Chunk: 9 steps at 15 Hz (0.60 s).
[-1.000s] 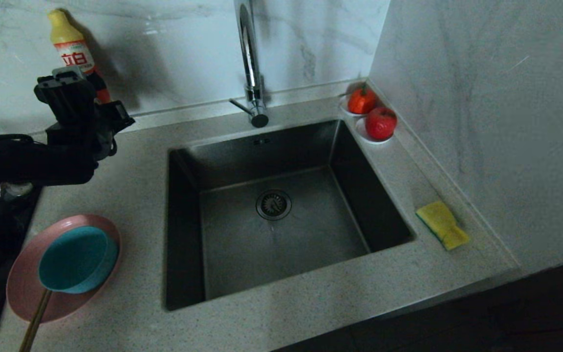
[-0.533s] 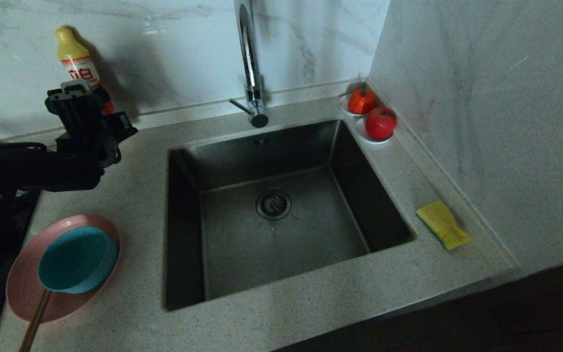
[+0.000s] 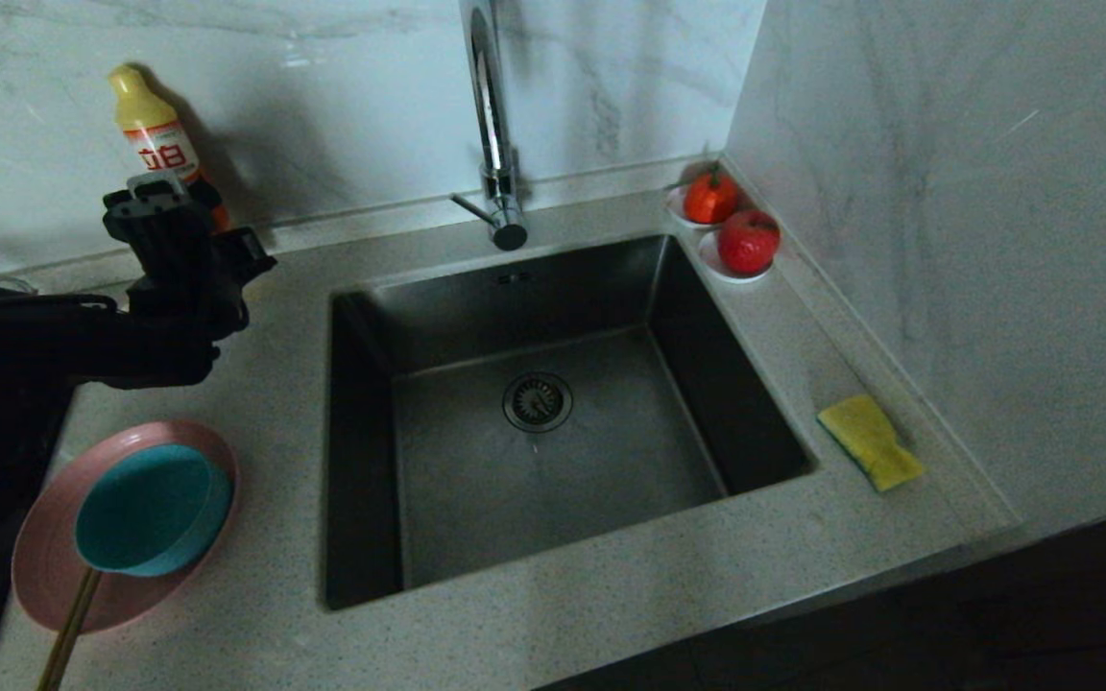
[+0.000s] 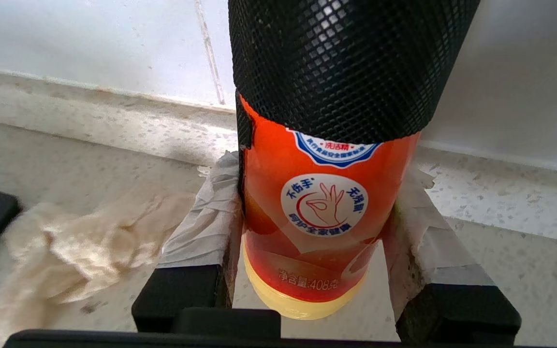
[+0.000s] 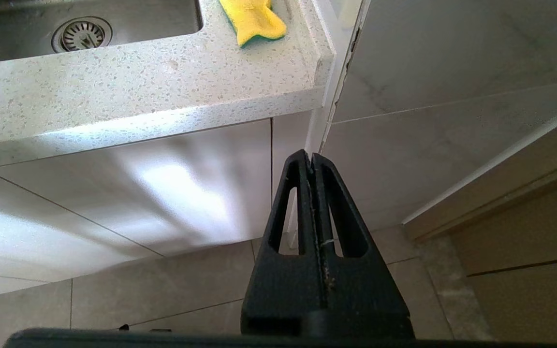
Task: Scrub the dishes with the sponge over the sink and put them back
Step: Place the dish soap on the table
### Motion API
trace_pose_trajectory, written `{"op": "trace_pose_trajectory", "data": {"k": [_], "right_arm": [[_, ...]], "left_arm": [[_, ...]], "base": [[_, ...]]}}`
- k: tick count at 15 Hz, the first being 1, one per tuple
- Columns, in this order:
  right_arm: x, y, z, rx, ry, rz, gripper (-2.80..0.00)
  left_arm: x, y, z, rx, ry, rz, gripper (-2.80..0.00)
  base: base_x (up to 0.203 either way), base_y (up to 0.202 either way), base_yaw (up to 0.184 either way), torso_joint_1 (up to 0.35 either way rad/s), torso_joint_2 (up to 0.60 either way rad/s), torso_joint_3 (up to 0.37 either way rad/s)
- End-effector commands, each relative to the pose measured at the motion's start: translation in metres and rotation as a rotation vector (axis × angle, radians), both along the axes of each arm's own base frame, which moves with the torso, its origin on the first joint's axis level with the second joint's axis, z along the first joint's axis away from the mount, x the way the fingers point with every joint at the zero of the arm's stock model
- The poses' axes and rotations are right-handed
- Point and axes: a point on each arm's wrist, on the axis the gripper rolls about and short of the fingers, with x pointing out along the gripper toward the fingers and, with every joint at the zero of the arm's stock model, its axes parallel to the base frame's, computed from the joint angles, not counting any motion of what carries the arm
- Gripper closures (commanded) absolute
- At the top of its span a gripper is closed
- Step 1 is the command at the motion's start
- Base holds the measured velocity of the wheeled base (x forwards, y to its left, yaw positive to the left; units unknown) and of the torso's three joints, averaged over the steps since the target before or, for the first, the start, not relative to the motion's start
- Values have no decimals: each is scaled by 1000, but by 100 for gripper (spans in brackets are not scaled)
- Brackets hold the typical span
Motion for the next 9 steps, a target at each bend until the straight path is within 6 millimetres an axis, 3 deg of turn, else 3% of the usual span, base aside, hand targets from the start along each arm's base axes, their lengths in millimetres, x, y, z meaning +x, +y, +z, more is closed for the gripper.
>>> {"op": "trace_pose_trajectory", "data": {"k": [1,9], "right_arm": [[0,0,0,0,-1,0,0],[0,0,0,0,-1,0,0]], "left_arm": [[5,1,-9,6,-36,2,0],[4,9,-7,43,-100,-23,0]], "base": [[0,0,0,0,0,0],[0,0,0,0,0,0]]}}
